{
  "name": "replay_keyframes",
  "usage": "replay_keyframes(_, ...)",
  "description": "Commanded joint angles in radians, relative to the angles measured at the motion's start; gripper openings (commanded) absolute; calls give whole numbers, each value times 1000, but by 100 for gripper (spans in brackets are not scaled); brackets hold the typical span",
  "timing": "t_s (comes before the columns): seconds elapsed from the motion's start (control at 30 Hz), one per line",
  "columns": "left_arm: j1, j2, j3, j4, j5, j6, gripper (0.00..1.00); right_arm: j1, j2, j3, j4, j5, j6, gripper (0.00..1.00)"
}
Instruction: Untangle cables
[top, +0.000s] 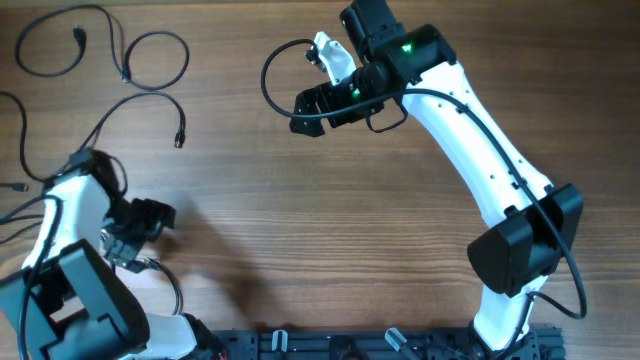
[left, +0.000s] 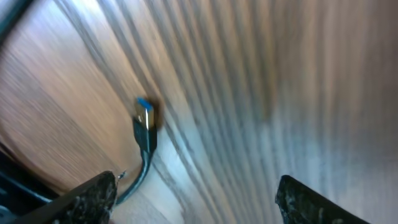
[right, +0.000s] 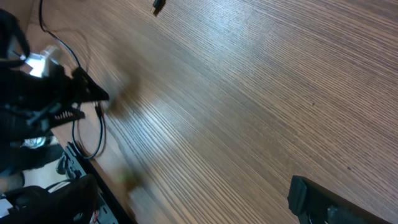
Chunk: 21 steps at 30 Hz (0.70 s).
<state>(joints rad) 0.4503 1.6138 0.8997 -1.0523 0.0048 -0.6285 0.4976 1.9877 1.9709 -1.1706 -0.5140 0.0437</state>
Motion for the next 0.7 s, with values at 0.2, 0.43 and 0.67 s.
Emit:
replay_keyframes(0.2,-40,-29,-59,-56,-92,-135,87,2,-9,15,4,10,-16,100)
replay_keyframes(0.43,-41,-457,-97,-123,97,15,92,3,-8,15,19,10,-16,100)
replay_keyframes(0.67,-41,-792,-233,-62,162,-18,96,3,-7,15,51,10,-5,100)
